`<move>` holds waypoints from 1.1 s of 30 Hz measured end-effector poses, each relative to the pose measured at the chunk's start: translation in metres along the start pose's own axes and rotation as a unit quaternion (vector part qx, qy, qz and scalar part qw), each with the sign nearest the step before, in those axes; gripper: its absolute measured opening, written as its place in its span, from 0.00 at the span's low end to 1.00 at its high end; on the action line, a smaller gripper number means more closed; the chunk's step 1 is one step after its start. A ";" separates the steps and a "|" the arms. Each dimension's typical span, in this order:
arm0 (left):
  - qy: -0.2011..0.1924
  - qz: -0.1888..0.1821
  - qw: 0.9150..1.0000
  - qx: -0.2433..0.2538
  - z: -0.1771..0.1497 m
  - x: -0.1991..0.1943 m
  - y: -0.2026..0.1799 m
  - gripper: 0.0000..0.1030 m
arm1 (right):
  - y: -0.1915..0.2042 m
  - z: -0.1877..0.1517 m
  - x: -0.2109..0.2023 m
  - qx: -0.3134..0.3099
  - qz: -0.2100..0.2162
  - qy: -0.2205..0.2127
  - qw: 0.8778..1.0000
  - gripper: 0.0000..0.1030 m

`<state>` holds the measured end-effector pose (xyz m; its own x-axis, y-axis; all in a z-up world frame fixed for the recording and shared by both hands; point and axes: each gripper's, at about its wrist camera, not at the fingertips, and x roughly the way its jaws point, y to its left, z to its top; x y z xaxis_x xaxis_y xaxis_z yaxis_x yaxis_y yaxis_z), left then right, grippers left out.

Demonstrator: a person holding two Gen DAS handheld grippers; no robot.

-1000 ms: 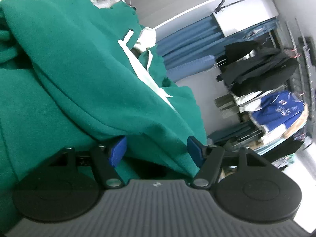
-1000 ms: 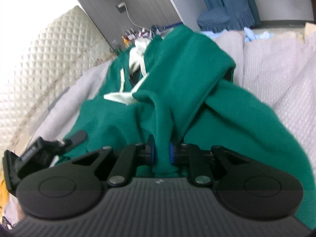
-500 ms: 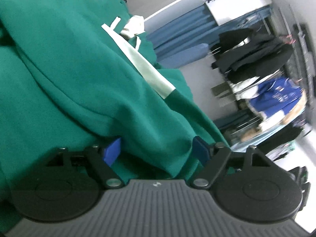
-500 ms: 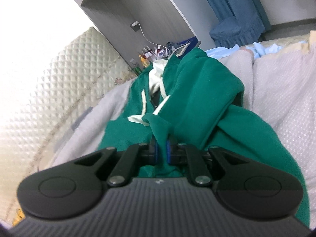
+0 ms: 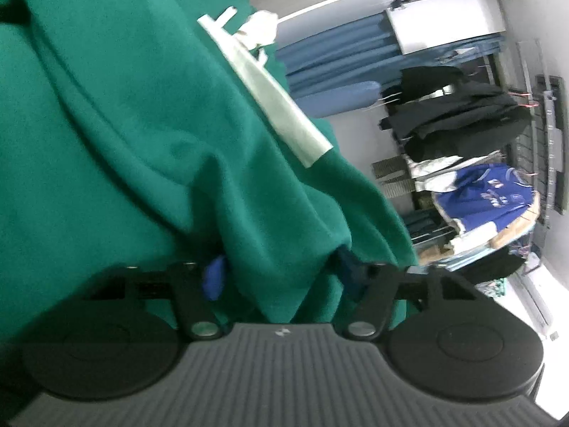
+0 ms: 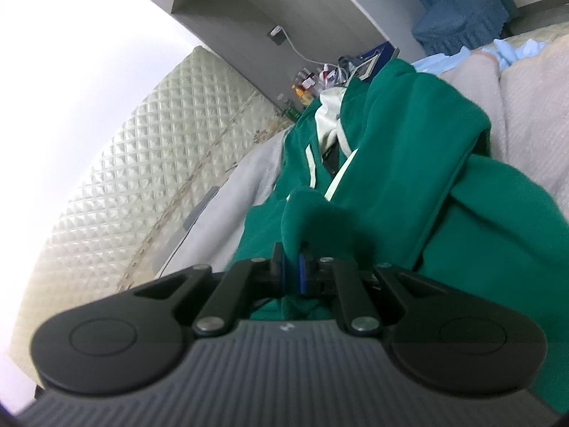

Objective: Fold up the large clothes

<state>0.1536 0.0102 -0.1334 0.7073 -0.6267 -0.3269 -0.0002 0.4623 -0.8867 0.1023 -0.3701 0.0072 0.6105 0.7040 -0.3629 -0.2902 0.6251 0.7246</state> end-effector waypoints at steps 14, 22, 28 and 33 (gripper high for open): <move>-0.086 -0.026 0.994 0.061 0.015 -0.050 -0.035 0.11 | -0.001 0.010 -0.005 -0.057 -0.088 -0.043 0.994 0.06; -0.086 -0.007 0.993 0.080 0.016 -0.063 -0.040 0.10 | 0.004 0.008 0.010 -0.106 -0.144 -0.032 0.983 0.06; -0.052 0.070 0.990 0.114 0.007 -0.042 -0.037 0.10 | -0.009 -0.004 0.038 -0.141 -0.215 0.008 0.966 0.07; -0.027 0.136 0.979 0.147 0.002 -0.028 -0.033 0.10 | -0.023 -0.009 0.059 -0.142 -0.241 0.029 0.960 0.06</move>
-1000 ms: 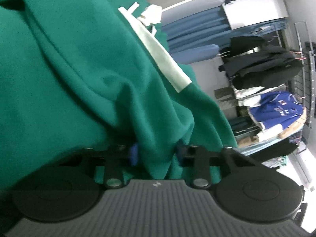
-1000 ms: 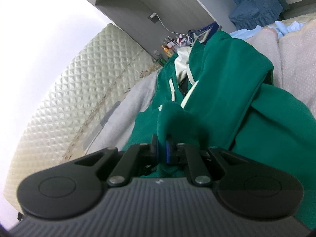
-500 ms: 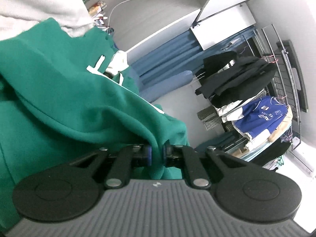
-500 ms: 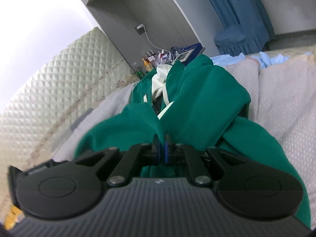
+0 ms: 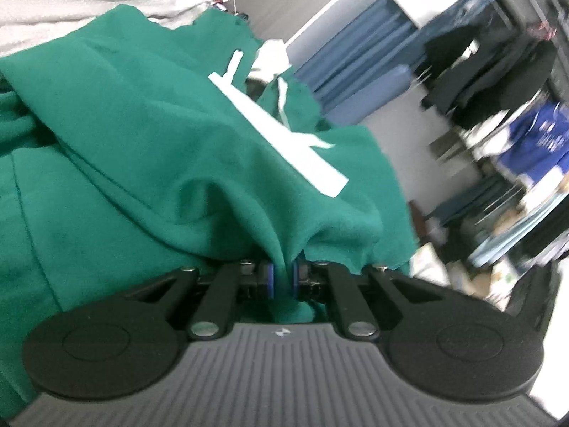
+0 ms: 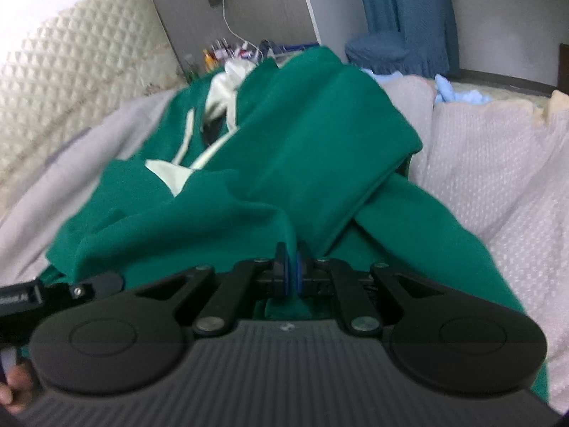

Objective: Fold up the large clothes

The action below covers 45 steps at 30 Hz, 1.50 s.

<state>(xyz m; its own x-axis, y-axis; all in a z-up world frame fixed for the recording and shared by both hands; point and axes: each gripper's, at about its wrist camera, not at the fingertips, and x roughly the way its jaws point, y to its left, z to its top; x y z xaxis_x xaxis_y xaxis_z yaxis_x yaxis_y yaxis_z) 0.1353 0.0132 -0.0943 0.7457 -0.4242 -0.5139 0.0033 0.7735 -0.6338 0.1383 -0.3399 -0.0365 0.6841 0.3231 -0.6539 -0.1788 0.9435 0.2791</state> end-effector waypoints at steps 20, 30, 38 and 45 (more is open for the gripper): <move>-0.069 0.085 0.980 0.167 -0.013 -0.048 -0.043 0.59 | 0.039 -0.011 -0.068 -0.046 0.065 -0.052 0.995 0.31; -0.026 0.118 0.977 0.173 -0.013 -0.003 -0.030 0.57 | 0.040 -0.031 -0.019 -0.049 0.053 0.048 0.996 0.26; 0.006 0.131 0.978 0.160 -0.009 0.009 -0.024 0.57 | 0.050 -0.036 -0.008 -0.075 0.039 0.049 0.995 0.26; -0.040 0.134 0.974 0.176 0.001 -0.036 -0.043 0.58 | 0.043 -0.023 -0.043 -0.033 0.074 -0.009 0.997 0.30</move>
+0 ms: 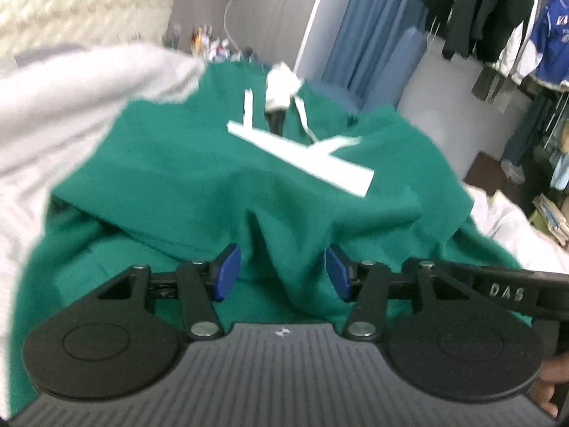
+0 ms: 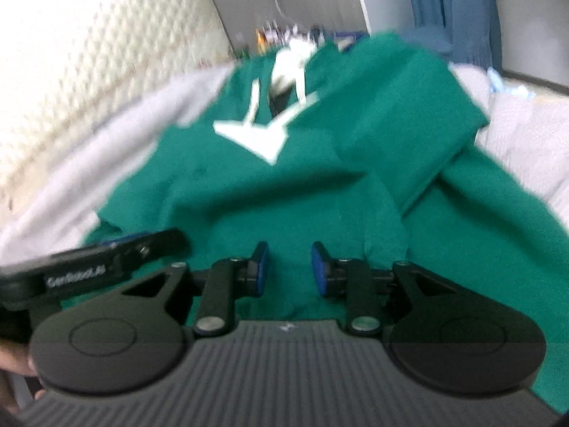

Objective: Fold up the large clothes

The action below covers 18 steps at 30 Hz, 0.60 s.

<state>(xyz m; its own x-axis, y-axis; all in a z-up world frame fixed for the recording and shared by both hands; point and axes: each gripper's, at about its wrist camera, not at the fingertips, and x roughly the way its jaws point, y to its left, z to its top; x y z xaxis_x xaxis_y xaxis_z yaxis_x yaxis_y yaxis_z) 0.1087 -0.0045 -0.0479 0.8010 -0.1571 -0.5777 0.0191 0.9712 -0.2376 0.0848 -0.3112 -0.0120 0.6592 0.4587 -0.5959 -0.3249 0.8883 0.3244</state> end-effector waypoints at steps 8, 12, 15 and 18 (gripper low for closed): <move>-0.056 0.018 0.998 0.009 0.007 -0.052 0.015 0.61 | 0.024 0.041 -0.014 -0.050 0.015 -0.055 0.997 0.30; -0.064 0.021 0.998 -0.005 0.007 -0.057 0.029 0.63 | 0.028 0.080 0.015 -0.057 0.025 -0.051 0.997 0.30; -0.062 0.019 0.998 -0.026 0.005 -0.051 0.043 0.64 | 0.032 0.115 0.056 -0.069 0.016 -0.035 0.997 0.30; -0.053 0.022 0.998 -0.041 0.003 -0.041 0.054 0.64 | 0.031 0.151 0.099 -0.064 -0.018 -0.036 0.997 0.61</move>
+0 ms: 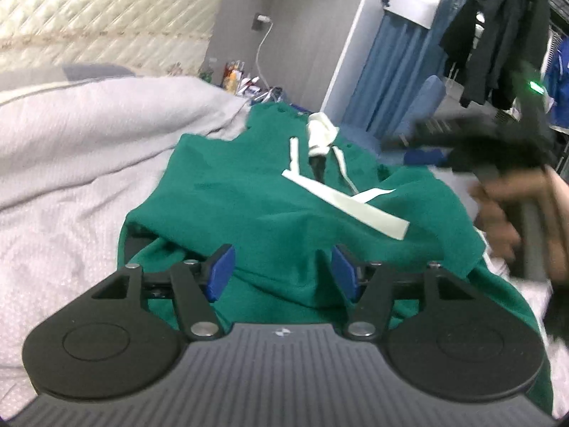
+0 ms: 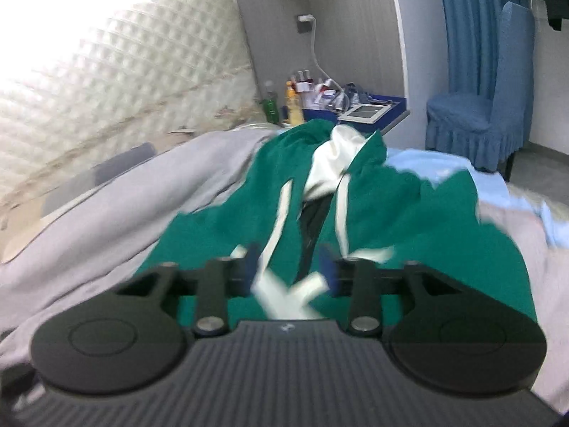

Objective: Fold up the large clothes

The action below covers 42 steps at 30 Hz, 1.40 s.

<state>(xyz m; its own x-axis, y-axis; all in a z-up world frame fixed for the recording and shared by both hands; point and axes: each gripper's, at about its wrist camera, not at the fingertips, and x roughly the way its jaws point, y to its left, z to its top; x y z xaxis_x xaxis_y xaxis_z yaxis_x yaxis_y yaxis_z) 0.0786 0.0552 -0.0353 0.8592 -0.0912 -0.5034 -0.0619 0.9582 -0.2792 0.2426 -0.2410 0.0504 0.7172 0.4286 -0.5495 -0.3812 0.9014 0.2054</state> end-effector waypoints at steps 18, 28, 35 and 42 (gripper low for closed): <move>-0.015 0.020 0.997 -0.067 -0.008 0.054 0.044 0.64 | -0.069 0.115 0.290 0.104 -0.039 0.017 0.994 0.83; -0.027 0.019 0.997 -0.067 -0.017 0.072 0.048 0.64 | -0.046 0.112 0.347 0.019 -0.065 0.102 0.992 0.61; -0.039 0.017 0.997 -0.067 -0.021 0.069 0.050 0.64 | -0.015 0.133 0.287 -0.041 -0.115 0.011 0.992 0.16; -0.055 0.025 0.996 -0.068 -0.018 0.055 0.048 0.64 | 0.017 0.139 0.151 -0.077 -0.068 -0.118 0.988 0.14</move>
<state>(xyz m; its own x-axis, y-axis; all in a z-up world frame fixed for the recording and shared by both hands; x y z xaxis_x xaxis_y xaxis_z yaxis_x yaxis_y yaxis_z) 0.1143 0.0917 -0.0912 0.9033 -0.0066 -0.4289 -0.1678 0.9148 -0.3675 0.4252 -0.1523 0.0836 0.8771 0.3230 -0.3555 -0.3433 0.9392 0.0061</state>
